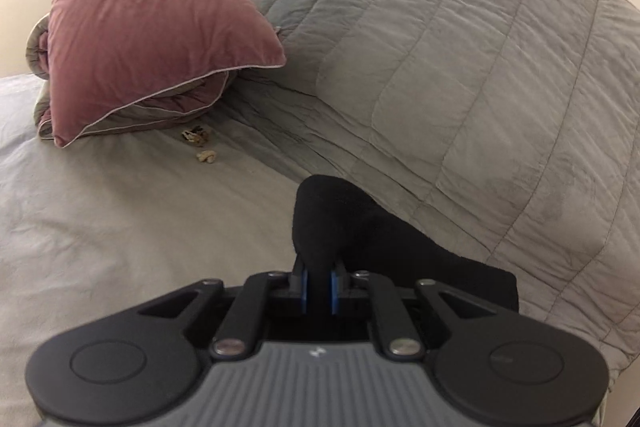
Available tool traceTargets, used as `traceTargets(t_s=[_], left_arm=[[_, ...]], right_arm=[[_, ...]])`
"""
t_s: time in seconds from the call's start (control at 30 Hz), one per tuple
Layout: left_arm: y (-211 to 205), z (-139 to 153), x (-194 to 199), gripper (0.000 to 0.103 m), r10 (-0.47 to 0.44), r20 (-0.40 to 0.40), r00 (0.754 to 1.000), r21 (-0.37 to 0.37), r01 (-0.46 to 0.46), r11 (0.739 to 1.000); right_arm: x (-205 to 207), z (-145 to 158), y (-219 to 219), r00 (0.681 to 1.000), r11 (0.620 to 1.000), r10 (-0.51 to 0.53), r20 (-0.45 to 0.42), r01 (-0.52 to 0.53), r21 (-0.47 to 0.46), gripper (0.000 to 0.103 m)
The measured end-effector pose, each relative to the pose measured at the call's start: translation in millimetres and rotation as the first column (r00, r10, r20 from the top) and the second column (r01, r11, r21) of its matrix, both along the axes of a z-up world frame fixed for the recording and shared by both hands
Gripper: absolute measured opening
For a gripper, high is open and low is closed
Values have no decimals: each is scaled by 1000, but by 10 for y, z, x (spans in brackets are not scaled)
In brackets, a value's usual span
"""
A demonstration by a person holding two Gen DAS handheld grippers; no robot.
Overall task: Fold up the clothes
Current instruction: 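Carry the black bundle with both grippers onto the white folded clothes stack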
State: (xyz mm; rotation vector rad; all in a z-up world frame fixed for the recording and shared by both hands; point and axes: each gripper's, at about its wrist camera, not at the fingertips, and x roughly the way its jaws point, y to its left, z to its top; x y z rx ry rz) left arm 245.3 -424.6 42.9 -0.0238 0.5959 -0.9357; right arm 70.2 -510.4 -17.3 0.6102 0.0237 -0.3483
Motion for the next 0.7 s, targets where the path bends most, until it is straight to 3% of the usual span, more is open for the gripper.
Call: traceTargets(t_s=[0.1, 0.17, 0.2, 0.23, 0.33, 0.4, 0.47, 0.53, 0.63, 0.7], left_arm=[[-215, -181, 25, 21, 11, 56, 998, 90, -17, 996], [-208, -206, 11, 27, 70, 129, 989, 61, -79, 995], [-195, -209, 2, 28, 103, 166, 981, 39, -111, 993], [-182, -213, -7, 27, 136, 201, 970, 15, -142, 990], [-165, -186, 23, 23, 143, 205, 968, -52, -135, 989], [-208, -213, 62, 17, 93, 172, 981, -61, -84, 995], [-269, -269, 97, 13, 54, 142, 988, -54, -46, 997], [-335, -404, 102, 13, 46, 128, 991, -4, -46, 999], [-361, -600, 120, 13, 54, 124, 991, 28, -58, 998], [-337, -703, 145, 14, 67, 115, 991, 17, -70, 997]], right_arm=[[21, -148, -47, 995, 998, -68, -75, 67, -14, 29], [-36, -186, -39, 990, 993, -115, -81, 113, -34, 41], [-83, -176, -20, 987, 988, -145, -71, 141, -56, 53], [-138, -147, -3, 982, 980, -183, -54, 177, -89, 58], [-220, 19, -19, 975, 952, -223, 19, 222, -212, 58], [-168, 137, -51, 982, 941, -187, 34, 189, -282, 51], [0, 192, -77, 991, 924, -135, -7, 123, -362, 43], [190, 120, -108, 993, 919, -91, -81, 53, -391, 22], [374, -152, -156, 974, 923, -89, -210, 2, -384, 12], [406, -319, -158, 963, 914, -118, -243, 10, -405, 12]])
